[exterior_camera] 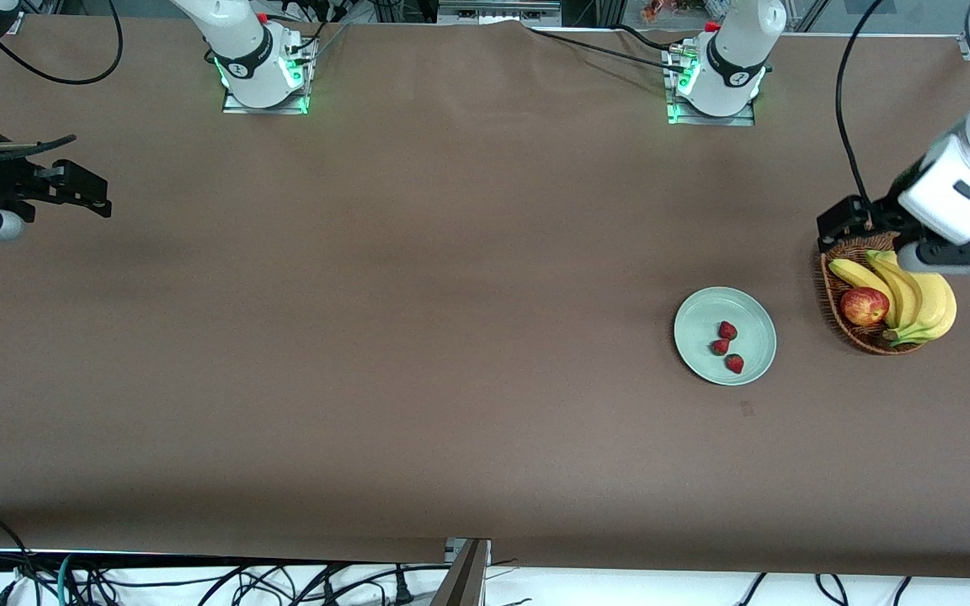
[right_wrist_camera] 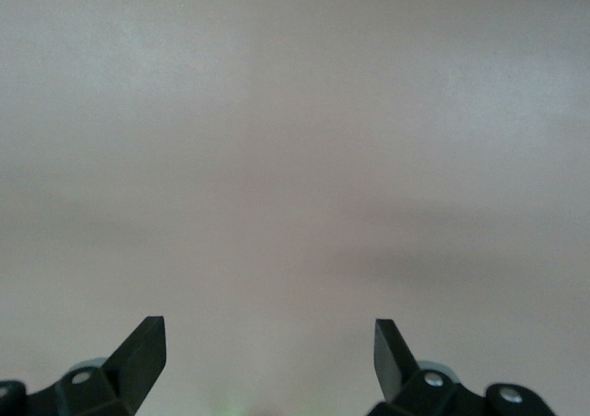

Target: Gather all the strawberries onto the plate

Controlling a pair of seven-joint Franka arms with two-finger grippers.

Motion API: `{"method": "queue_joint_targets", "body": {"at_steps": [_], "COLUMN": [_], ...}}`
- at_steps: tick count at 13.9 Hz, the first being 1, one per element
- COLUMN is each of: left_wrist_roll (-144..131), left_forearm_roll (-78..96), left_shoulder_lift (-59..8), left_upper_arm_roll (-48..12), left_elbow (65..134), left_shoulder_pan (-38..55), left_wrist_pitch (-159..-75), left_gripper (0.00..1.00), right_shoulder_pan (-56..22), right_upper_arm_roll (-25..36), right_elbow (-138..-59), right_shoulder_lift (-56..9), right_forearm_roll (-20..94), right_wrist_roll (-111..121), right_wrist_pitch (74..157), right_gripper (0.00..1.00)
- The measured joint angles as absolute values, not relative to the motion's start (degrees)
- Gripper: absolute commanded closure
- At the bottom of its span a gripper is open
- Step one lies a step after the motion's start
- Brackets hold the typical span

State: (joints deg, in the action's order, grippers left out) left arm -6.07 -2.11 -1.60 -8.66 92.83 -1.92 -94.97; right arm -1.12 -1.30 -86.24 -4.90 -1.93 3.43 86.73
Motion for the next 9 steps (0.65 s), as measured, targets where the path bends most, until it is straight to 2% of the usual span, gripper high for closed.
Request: {"method": "queue_joint_targets", "body": {"at_steps": [3, 9], "left_wrist_roll": [-6.1, -6.1], "left_forearm_roll": [-2.1, -2.0], "left_shoulder_lift": [2.2, 1.6], "left_upper_arm_roll": [-7.0, -5.3], "left_elbow": [96.2, 96.0], "left_shoulder_pan": [1.1, 2.1], "left_wrist_pitch": [-94.4, -93.1], "left_gripper": [0.0, 0.0], "right_shoulder_pan": [-1.1, -1.1], "right_upper_arm_roll": [-1.3, -1.3], "right_elbow": [-86.2, -86.2], "right_shoulder_lift": [-4.9, -4.9], "right_forearm_roll": [-1.9, -1.9], "right_wrist_roll": [3.5, 3.5], "right_wrist_pitch": [86.8, 86.8], "right_gripper": [0.0, 0.0]}}
